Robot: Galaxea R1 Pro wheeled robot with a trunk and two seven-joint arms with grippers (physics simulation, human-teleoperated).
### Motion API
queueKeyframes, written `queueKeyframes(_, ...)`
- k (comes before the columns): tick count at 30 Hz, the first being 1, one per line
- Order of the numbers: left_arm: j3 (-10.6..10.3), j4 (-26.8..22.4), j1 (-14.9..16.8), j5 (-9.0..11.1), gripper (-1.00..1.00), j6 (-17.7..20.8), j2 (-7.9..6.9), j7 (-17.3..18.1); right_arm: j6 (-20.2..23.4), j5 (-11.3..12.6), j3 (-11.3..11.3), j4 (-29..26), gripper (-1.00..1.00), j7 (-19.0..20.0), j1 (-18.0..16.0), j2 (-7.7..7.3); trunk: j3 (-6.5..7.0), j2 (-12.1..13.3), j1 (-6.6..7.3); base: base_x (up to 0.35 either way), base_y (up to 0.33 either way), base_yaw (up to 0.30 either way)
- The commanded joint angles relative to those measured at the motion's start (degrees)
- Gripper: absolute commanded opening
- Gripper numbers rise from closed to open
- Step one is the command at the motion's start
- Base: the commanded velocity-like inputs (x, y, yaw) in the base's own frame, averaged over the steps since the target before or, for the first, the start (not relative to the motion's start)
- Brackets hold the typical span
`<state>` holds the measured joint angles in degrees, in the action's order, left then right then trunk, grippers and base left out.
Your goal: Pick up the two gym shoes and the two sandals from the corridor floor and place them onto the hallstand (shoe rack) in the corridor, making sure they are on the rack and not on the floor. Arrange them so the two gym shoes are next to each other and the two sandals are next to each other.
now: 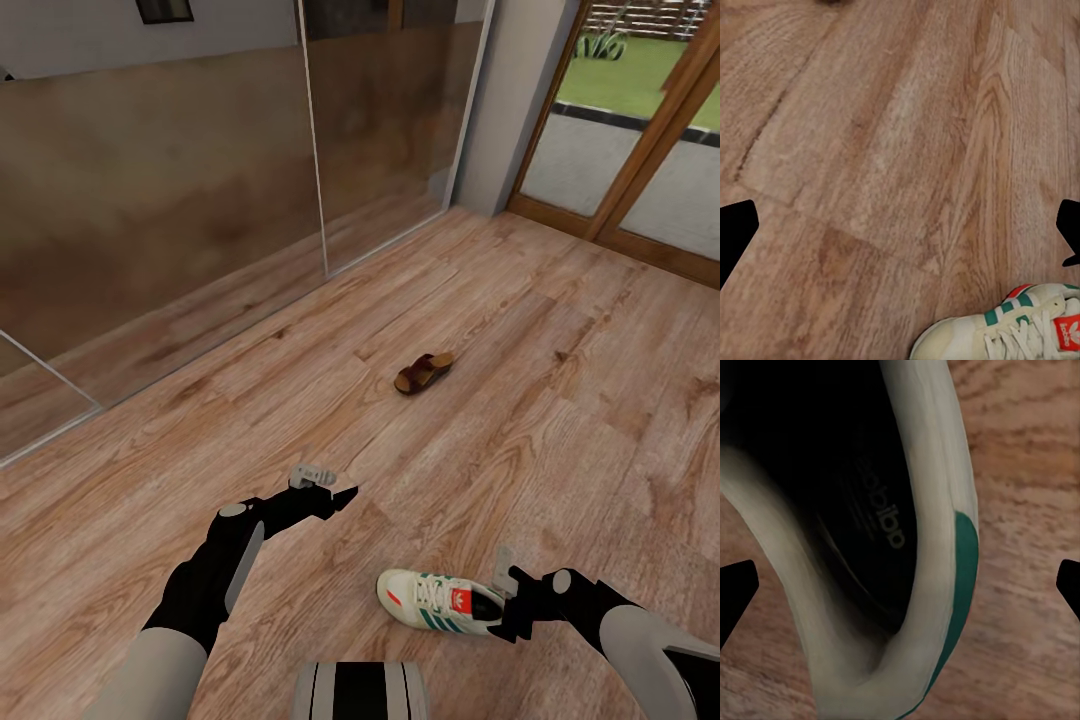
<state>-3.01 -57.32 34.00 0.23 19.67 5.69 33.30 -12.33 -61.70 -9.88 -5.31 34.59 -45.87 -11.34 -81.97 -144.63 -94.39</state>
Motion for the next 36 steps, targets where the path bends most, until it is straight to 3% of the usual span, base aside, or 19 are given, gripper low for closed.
queueKeyframes(1,0.1,-0.1,0.0,0.0,1.00,0.5,0.02,0.2,-0.3,-0.6,-0.5,0.0,1.00,0.2,0.0,0.00,-0.04,0.0,0.01,0.000,0.000,0.000)
queueKeyframes(7,0.1,-0.1,0.0,0.0,1.00,0.5,0.02,0.2,-0.3,-0.6,-0.5,0.0,1.00,0.2,0.0,0.00,-0.10,0.0,0.01,0.000,0.000,0.000)
queueKeyframes(15,0.1,-0.1,0.0,0.0,1.00,0.5,0.02,0.2,-0.2,-0.6,-0.5,0.0,1.00,0.2,0.0,0.00,-2.34,-0.1,-0.20,0.000,0.000,0.000)
queueKeyframes(36,0.1,-0.1,0.0,0.0,1.00,0.5,0.02,0.2,-0.2,-0.6,-0.5,0.0,1.00,0.2,0.0,0.00,-2.46,-0.1,-0.20,0.000,0.000,0.000)
